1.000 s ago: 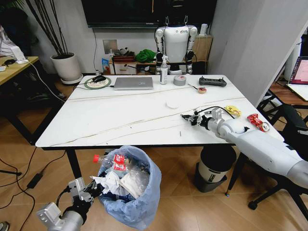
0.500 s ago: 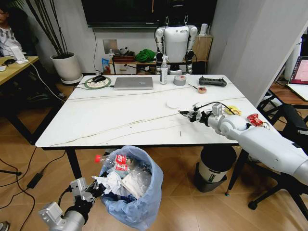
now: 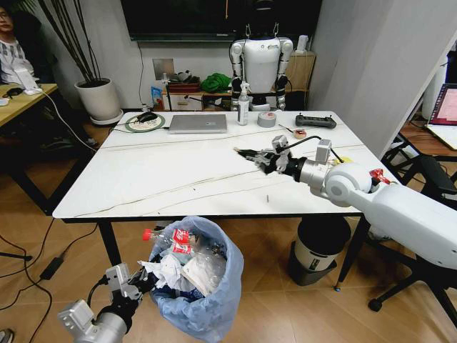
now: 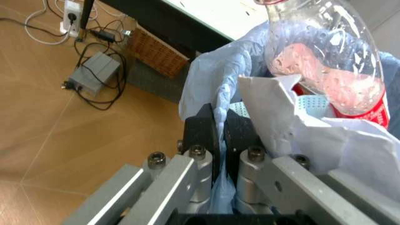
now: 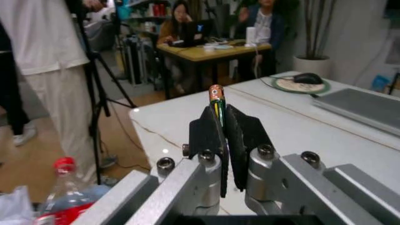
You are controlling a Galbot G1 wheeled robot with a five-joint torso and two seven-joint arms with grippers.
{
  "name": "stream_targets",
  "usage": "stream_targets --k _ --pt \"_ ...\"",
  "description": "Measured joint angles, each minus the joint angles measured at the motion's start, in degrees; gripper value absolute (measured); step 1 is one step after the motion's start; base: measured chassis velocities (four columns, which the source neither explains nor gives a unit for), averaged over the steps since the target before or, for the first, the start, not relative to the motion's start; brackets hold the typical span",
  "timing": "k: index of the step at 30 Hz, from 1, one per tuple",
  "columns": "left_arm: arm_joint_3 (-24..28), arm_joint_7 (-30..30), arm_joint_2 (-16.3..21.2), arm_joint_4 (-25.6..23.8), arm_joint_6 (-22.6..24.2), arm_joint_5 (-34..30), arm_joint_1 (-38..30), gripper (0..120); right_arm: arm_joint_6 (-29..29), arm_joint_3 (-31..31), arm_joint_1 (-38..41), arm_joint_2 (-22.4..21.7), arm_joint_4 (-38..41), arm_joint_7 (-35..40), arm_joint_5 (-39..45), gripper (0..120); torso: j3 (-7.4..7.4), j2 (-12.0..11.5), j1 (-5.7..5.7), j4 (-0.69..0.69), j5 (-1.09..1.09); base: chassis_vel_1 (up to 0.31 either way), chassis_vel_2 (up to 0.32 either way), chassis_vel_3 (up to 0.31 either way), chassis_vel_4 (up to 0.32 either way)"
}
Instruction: Pick up the trash bin and place the trash from the table into it.
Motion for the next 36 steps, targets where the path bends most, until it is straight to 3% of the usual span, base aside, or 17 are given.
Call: stream_targets --k 19,36 --pt "-0.4 0.0 -0.3 -0.6 0.0 -0.1 -0.2 0 6.1 -7.6 -0.1 -0.6 5.7 -7.9 -6.0 0 0.0 0.0 0.0 0.0 0.01 0.0 0.0 0.0 0.0" --pt "-0.5 0.0 -0.8 -1.0 0.1 -0.1 -0.2 0 8.0 -13.0 0.2 3.3 4.0 -10.7 -11.4 0 0.0 0.0 0.0 0.0 0.01 0.0 0.0 0.0 0.0"
